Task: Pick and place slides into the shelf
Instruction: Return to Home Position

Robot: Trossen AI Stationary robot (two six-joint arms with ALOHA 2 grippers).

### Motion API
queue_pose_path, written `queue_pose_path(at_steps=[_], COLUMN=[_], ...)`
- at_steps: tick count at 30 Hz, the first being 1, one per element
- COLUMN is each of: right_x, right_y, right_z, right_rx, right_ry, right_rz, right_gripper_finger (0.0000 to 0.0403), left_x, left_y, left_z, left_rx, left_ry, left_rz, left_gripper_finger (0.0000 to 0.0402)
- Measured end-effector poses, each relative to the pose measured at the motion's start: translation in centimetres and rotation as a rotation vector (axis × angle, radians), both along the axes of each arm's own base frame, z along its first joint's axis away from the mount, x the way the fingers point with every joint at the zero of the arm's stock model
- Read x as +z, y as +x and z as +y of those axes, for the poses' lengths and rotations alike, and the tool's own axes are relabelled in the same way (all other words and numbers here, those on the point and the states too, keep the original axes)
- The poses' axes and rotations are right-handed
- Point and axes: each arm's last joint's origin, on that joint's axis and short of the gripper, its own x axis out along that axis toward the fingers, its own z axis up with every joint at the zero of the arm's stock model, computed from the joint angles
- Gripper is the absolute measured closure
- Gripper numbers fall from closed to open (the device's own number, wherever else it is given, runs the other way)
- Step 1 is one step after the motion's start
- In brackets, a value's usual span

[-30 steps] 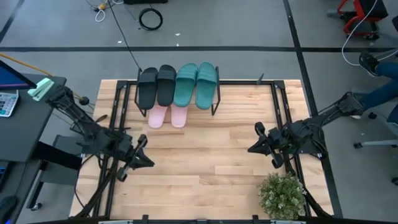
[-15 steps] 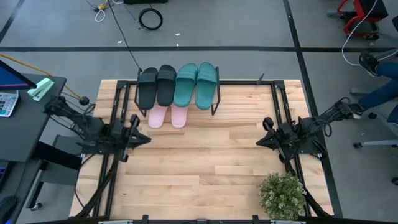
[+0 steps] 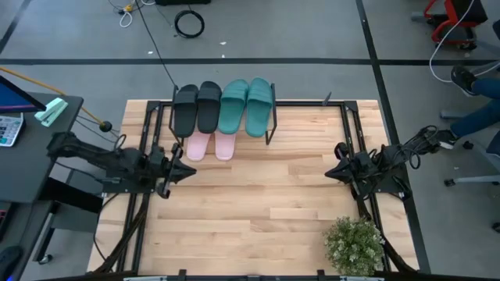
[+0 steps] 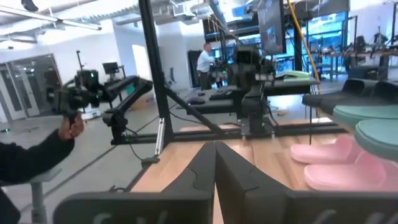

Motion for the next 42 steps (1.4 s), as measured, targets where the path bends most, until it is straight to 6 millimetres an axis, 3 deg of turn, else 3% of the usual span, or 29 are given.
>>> queue_pose_path(at_steps=[7, 18, 31, 42], right_x=[-0.8, -0.8, -3.2, -5.2], right_y=[0.0, -0.3, 0.6, 1.1], right_z=[0.0, -0.3, 0.2, 0.3], right_rx=[-0.007, -0.037, -0.033, -0.062], right_ry=[0.022, 0.024, 0.059, 0.087], right_rz=[0.08, 0.057, 0.048, 0.06], right_gripper_finger=[0.0389, 0.0389, 0.0389, 0.0389], left_x=[0.0, 0.0, -0.8, -1.5], left_y=[-0.6, -1.3, -1.1, -0.9], left_z=[0.2, 0.4, 0.4, 0.3], left_rx=[-0.034, -0.04, -0.042, -0.046], left_ry=[0.012, -0.004, -0.018, -0.024], left_rz=[-0.064, -0.06, -0.008, 0.066], left_gripper_finger=[0.0366, 0.0381, 0.0365, 0.0378])
